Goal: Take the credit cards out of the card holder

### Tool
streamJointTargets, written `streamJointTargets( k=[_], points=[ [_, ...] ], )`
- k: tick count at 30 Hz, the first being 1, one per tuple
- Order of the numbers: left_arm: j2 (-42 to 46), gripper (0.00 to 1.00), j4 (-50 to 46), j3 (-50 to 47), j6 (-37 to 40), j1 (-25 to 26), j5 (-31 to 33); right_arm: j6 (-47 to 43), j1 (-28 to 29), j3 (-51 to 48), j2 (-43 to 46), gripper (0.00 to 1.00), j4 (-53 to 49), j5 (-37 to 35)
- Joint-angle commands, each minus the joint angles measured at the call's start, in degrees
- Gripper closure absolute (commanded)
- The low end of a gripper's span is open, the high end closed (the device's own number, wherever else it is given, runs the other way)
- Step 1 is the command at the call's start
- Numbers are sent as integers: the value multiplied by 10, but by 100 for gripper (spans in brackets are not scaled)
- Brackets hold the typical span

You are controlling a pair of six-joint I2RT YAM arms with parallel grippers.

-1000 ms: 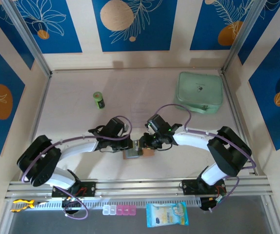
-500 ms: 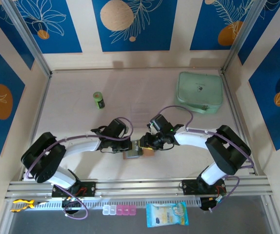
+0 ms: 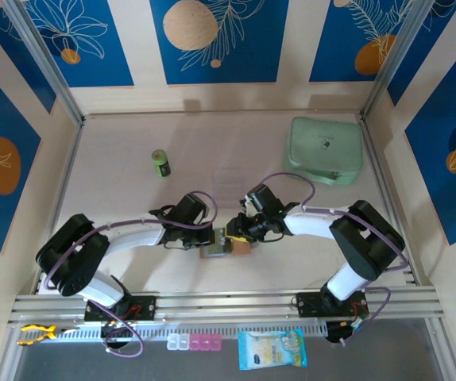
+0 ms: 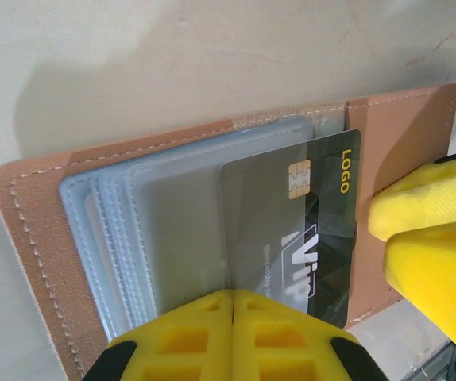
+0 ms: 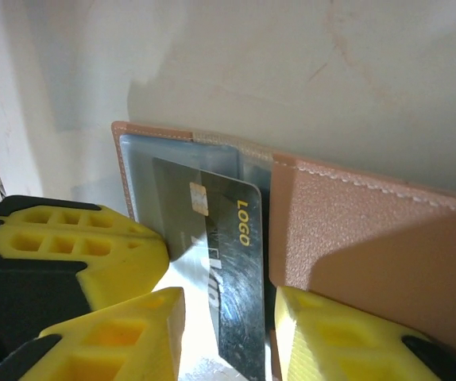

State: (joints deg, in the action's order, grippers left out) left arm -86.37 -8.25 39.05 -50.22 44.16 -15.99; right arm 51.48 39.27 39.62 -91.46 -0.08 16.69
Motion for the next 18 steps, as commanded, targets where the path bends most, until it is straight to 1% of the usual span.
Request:
streamJointTargets(
  k=[1,9,18],
  points=[
    [1,100,-33,-7,16,3,25,6,-3,-8,-16,70,17,29],
    [-1,100,-32,-8,15,2,24,15,-3,-21,-36,75,53,53],
    [-7,100,-30,-7,20,2,18,24,-4,-39,-29,82,91,64]
  ],
)
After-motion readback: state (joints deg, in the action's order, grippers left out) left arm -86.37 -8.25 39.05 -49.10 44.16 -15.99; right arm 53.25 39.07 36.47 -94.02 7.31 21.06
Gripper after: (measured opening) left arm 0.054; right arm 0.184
